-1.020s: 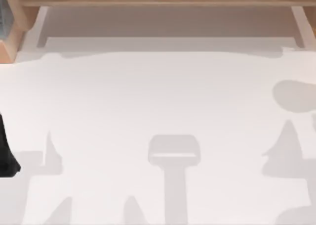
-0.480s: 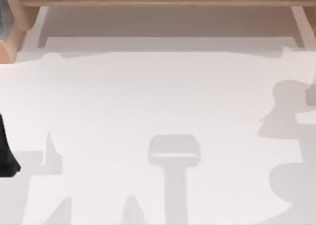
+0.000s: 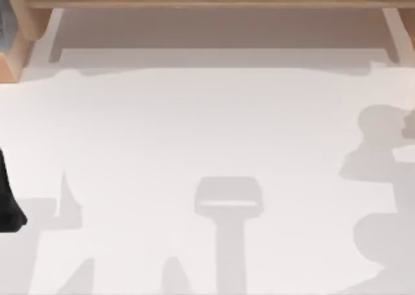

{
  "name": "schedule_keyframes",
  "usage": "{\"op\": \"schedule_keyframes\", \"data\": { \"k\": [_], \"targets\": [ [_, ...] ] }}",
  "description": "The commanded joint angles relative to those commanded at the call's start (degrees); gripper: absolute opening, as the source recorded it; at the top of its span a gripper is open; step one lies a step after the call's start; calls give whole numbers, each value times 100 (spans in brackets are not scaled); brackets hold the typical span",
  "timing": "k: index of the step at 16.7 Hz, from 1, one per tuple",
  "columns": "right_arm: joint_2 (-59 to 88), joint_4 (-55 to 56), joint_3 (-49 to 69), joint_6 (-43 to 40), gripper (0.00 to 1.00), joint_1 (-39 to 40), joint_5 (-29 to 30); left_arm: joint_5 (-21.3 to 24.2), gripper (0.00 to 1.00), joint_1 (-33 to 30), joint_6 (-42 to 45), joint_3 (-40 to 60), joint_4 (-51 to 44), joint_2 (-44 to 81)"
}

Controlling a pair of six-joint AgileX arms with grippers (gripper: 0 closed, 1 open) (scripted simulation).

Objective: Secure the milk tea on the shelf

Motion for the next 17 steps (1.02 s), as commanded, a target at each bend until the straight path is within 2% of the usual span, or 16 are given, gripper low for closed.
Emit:
{"op": "schedule_keyframes", "data": {
  "k": [9, 17],
  "targets": [
    [0, 0, 0, 0, 2, 0, 0, 0, 100, 0, 0, 0, 0, 0],
    [0, 0, 0, 0, 0, 0, 0, 0, 100, 0, 0, 0, 0, 0]
  ]
}}
